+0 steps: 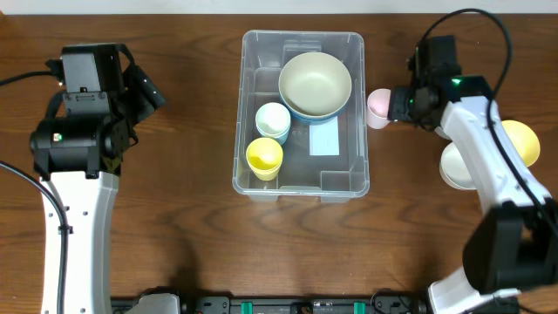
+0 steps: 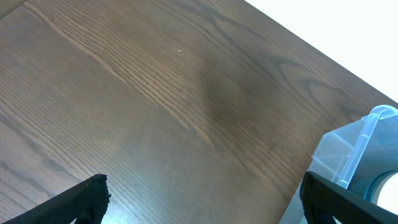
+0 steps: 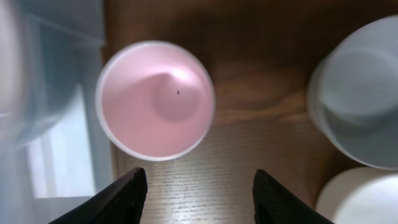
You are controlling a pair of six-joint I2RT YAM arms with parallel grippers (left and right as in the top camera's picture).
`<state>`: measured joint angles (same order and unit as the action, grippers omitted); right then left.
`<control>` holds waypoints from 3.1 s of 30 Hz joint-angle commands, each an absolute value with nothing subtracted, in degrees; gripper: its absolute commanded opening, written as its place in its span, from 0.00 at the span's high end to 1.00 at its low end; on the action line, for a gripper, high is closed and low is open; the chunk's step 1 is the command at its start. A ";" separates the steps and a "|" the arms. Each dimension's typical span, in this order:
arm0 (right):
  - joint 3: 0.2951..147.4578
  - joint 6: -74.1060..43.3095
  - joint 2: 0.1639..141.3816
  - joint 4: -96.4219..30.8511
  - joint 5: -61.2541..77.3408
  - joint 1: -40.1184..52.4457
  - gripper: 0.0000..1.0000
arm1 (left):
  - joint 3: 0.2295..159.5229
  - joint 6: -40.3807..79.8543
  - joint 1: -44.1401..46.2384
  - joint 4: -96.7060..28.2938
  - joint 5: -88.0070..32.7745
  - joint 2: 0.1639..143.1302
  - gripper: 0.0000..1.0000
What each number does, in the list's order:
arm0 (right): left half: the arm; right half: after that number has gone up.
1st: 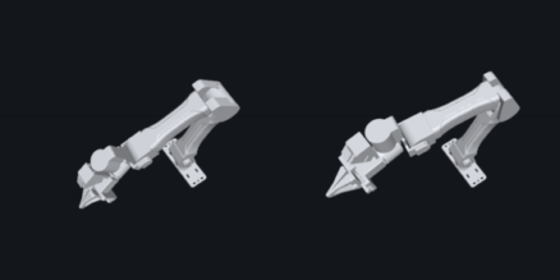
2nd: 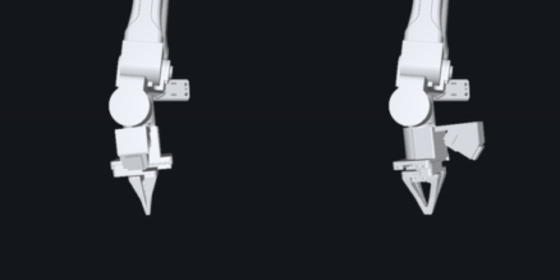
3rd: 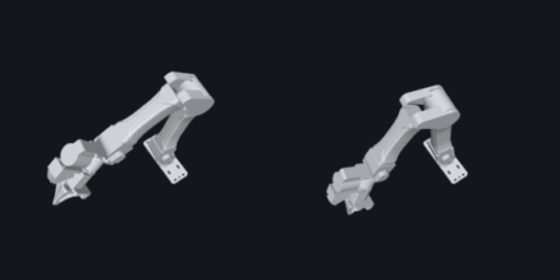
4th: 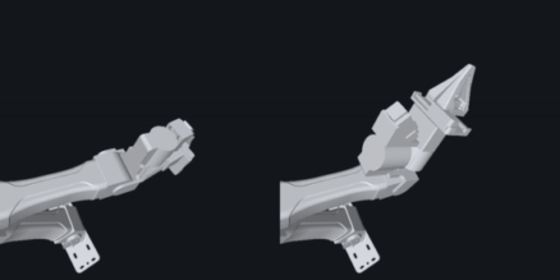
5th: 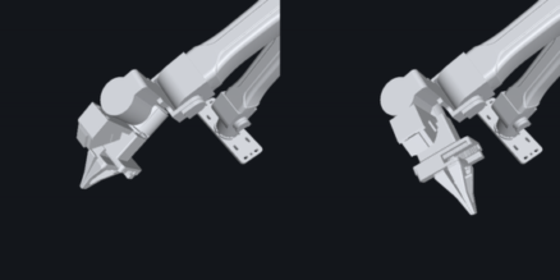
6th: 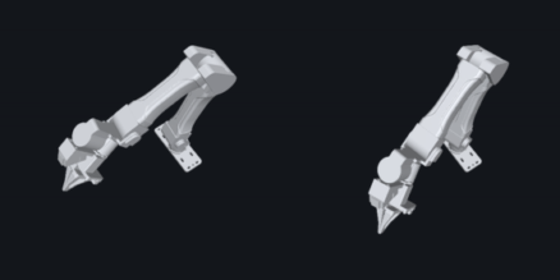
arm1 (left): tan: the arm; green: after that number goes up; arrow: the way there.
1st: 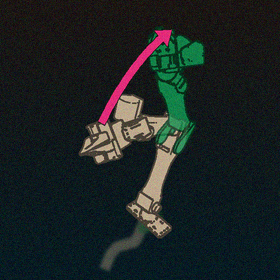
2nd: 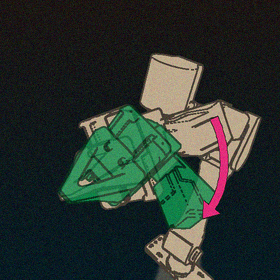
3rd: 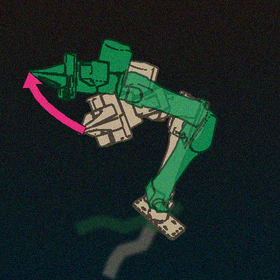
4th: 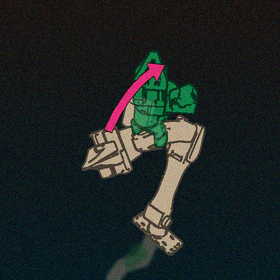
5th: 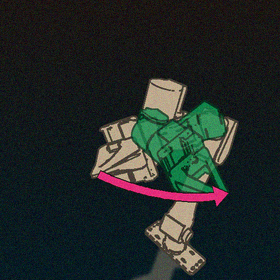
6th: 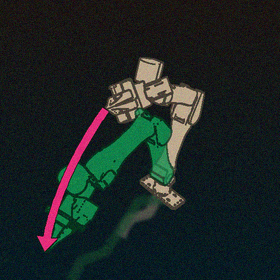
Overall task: Pack container
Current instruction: 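Move the right gripper over the pink cup, then lower the right gripper and close it on the pink cup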
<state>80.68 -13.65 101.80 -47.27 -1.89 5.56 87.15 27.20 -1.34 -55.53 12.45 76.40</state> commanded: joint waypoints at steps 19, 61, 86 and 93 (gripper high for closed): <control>80.23 -15.18 109.71 -45.84 -0.58 5.41 0.71 | 87.83 27.31 -1.54 -55.66 13.34 76.66 0.02; 80.25 19.64 109.34 -39.40 -11.57 5.37 0.23 | 87.83 27.31 -1.54 -55.66 13.34 76.66 0.02; 75.05 -5.74 109.08 -32.03 -0.01 1.85 0.30 | 87.83 27.31 -1.54 -55.66 13.34 76.66 0.02; 70.96 -5.74 109.08 -23.57 2.98 1.76 0.30 | 87.83 27.31 -1.54 -55.66 13.34 76.66 0.02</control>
<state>72.23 -4.60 110.72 -25.67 -0.05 2.02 87.15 27.20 -1.34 -55.53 12.45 76.40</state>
